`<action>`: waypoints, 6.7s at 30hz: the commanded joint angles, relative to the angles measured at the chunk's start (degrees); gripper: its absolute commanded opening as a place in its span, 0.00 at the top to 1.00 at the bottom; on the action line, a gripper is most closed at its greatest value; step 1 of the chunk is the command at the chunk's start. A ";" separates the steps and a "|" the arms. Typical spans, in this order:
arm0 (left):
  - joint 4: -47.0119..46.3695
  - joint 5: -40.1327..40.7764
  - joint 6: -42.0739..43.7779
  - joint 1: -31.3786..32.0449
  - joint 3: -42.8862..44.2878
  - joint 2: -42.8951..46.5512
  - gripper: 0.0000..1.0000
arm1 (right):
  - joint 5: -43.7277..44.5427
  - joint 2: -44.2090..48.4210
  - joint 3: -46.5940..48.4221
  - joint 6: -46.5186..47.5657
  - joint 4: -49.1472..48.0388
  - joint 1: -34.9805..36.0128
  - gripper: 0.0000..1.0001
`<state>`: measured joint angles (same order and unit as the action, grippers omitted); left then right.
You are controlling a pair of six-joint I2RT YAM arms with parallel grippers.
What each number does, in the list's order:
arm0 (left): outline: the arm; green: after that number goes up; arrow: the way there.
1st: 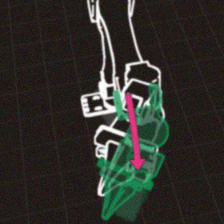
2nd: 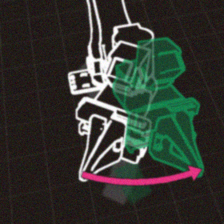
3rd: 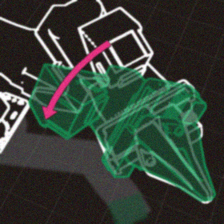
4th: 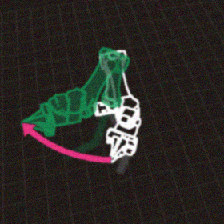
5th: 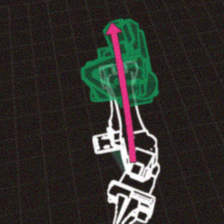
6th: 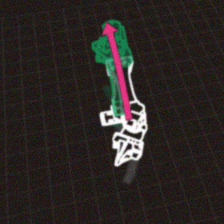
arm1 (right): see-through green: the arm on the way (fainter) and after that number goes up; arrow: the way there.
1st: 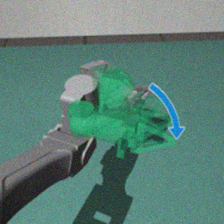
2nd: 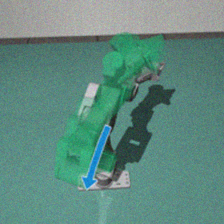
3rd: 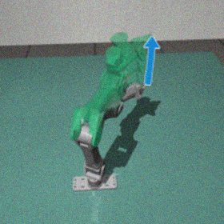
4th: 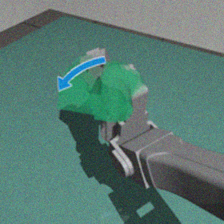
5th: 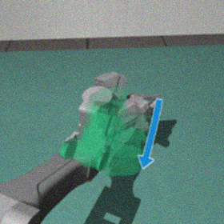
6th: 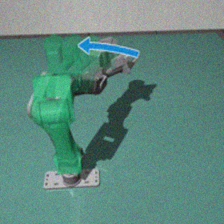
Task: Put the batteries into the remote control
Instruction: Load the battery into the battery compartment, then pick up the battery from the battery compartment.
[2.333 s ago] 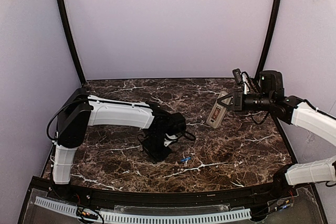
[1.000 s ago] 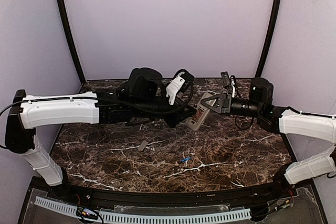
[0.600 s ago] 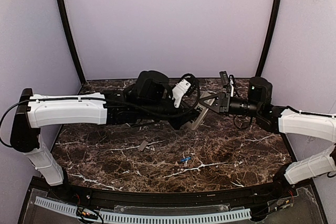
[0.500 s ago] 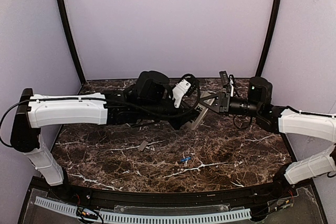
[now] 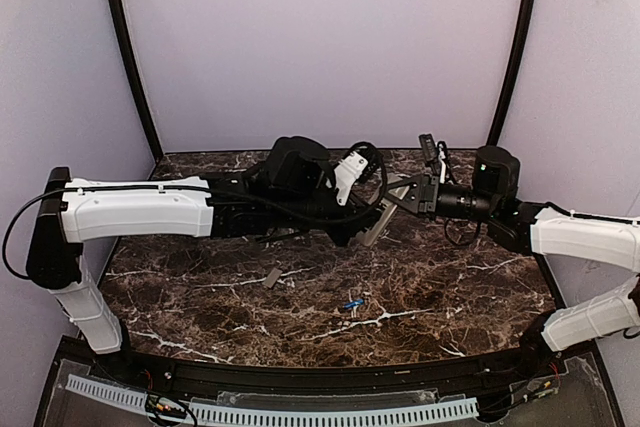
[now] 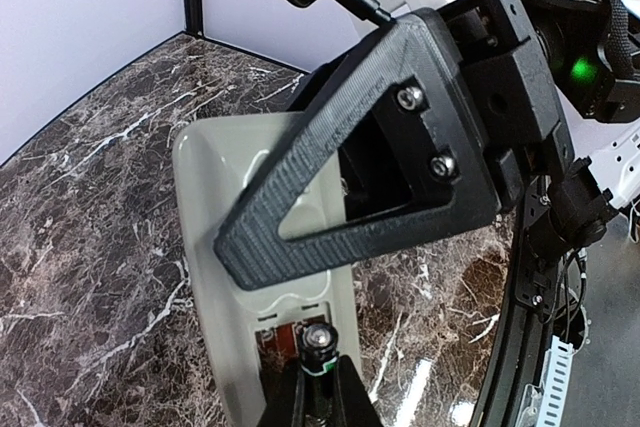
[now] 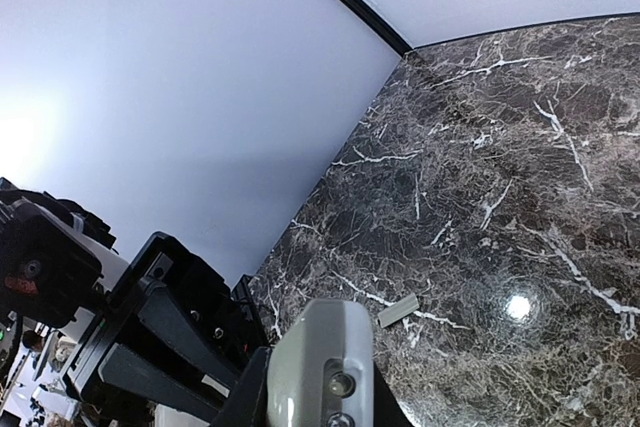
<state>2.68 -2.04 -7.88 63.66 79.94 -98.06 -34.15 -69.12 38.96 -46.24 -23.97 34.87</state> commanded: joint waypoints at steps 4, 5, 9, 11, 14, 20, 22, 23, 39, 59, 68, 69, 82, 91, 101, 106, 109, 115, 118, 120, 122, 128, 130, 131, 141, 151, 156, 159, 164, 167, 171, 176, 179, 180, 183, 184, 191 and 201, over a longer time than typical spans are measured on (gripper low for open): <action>4.01 0.30 0.02 0.34 2.71 -1.91 1.00 | -0.14 2.72 -0.29 0.02 -4.03 0.45 1.00; 4.97 -0.39 -0.30 0.33 2.97 -2.10 1.00 | -0.13 2.87 -0.22 0.46 -4.02 0.41 1.00; 8.64 -1.90 -1.22 0.33 3.65 -2.42 1.00 | -0.46 3.57 0.47 1.57 -3.70 0.07 1.00; 10.37 -2.16 -1.66 0.37 3.64 -2.50 1.00 | -0.67 3.88 0.59 1.84 -3.96 -0.07 1.00; 12.50 -3.02 -2.28 0.37 3.48 -2.61 1.00 | -0.76 4.29 0.59 2.01 -4.17 -0.48 1.00; 14.91 -5.93 -2.78 0.34 3.28 -3.27 1.00 | -1.84 5.13 -0.23 1.70 -7.06 -0.95 1.00; 15.21 -7.50 -2.87 0.35 3.54 -3.80 1.00 | -2.49 5.29 -0.54 1.54 -8.27 -0.96 1.00; 15.32 -8.58 -2.90 0.33 3.75 -3.98 1.00 | -2.78 5.43 -0.67 1.52 -8.67 -1.00 1.00; 22.39 -11.15 -3.92 0.34 7.71 -8.22 1.00 | -1.68 8.12 -1.16 3.74 -9.10 -0.99 1.00; 27.87 -16.91 -1.72 0.33 11.45 -12.74 0.99 | -4.52 6.73 -1.25 3.79 -13.50 -0.95 1.00; 28.04 -16.88 -2.61 0.36 11.74 -13.53 0.99 | -4.04 7.45 -1.70 2.92 -14.69 -0.97 1.00; 28.21 -16.62 -2.69 0.36 11.77 -13.66 0.99 | -3.86 7.71 -1.65 2.96 -14.67 -0.95 1.00; 29.10 -15.30 -3.17 0.33 11.76 -14.00 0.97 | -0.61 10.73 -2.11 3.67 -12.55 -1.12 1.00; 29.91 -14.93 -3.13 0.33 12.00 -14.65 0.97 | -0.21 10.85 -2.57 3.22 -13.59 -1.23 1.00; 32.54 -15.17 -2.86 0.33 14.14 -16.88 0.94 | -2.05 9.25 -2.00 2.29 -15.94 -1.27 1.00; 32.57 -14.62 -2.85 0.37 14.51 -16.90 0.92 | -1.68 9.83 -2.23 2.59 -15.23 -1.27 1.00; 32.61 -14.61 -2.87 0.40 14.64 -16.97 0.91 | -1.55 10.11 -2.11 2.81 -14.64 -1.22 1.00; 32.93 -13.93 -2.88 0.33 15.33 -16.98 0.84 | -1.49 10.19 -2.44 2.45 -14.68 -1.21 1.00; 32.79 -13.37 -3.10 0.33 15.61 -16.90 0.83 | -1.45 10.35 -2.57 2.42 -14.52 -1.27 1.00; 32.68 -13.26 -3.11 0.25 15.72 -16.82 0.82 | -1.17 10.58 -2.56 2.51 -14.17 -1.30 1.00; 32.73 -12.88 -3.14 0.24 15.84 -16.69 0.82 | -0.86 10.74 -2.64 2.57 -13.50 -1.28 1.00; 32.30 -10.50 -3.51 0.00 15.73 -15.49 0.73 | 0.42 10.75 -3.02 2.17 -11.44 -1.30 1.00; 32.00 -9.64 -3.90 -0.35 15.54 -14.82 0.70 | 1.14 10.78 -3.37 1.81 -10.80 -1.21 1.00; 31.74 -9.34 -4.21 -0.41 15.48 -14.67 0.70 | 1.64 10.89 -3.65 1.61 -10.24 -1.28 1.00; 29.77 -5.15 -4.51 -1.43 15.10 -12.87 0.68 | 3.90 11.07 -5.35 -0.67 -8.35 -1.32 1.00; 27.79 -5.09 -3.70 -1.54 14.13 -9.21 0.68 | 4.36 10.86 -6.27 -0.92 -7.98 -1.47 1.00; 26.22 -6.64 -4.53 -2.32 12.32 -6.36 0.69 | 3.72 10.62 -6.61 -0.65 -8.21 -1.59 1.00; 26.97 -8.54 -5.06 -3.10 12.28 -6.18 0.71 | 3.17 10.57 -6.43 -0.61 -8.30 -1.58 1.00; 27.58 -10.14 -5.10 -3.36 12.21 -6.21 0.74 | 3.46 10.09 -6.90 -0.54 -7.85 -1.60 1.00; 27.75 -10.67 -5.08 -3.37 12.25 -6.16 0.74 | 3.86 9.46 -7.28 -0.80 -7.78 -1.63 1.00; 27.77 -11.08 -4.96 -3.29 12.86 -5.92 0.76 | 3.83 8.28 -8.01 -1.41 -8.37 -1.61 1.00; 27.65 -11.20 -4.95 -3.35 13.14 -5.26 0.76 | 4.86 7.40 -9.58 -1.61 -8.77 -1.62 1.00; 26.93 -12.07 -4.67 -3.32 12.60 -4.64 0.73 | 4.44 5.57 -10.66 -2.42 -10.76 -1.61 1.00; 26.67 -12.10 -4.66 -3.31 12.10 -4.30 0.71 | 4.18 4.63 -11.04 -2.84 -11.98 -1.62 1.00; 26.59 -11.13 -4.83 -3.76 11.21 -3.21 0.66 | 3.26 1.82 -12.00 -3.77 -15.27 -1.58 1.00; 26.24 -11.07 -5.02 -4.28 10.72 -2.21 0.63 | 3.08 1.05 -12.34 -4.10 -16.27 -1.64 1.00; 24.83 -14.02 -4.67 -5.11 7.86 -1.47 0.59 | 0.82 -5.06 -12.79 -6.16 -23.79 -1.29 1.00; 23.94 -18.10 -5.81 -5.08 10.44 -5.07 0.71 | 2.17 -5.61 -11.22 -4.76 -20.75 0.80 1.00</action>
<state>26.59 -17.28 -13.28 58.61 88.88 -101.75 -32.29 -75.29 26.41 -51.59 -43.66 34.70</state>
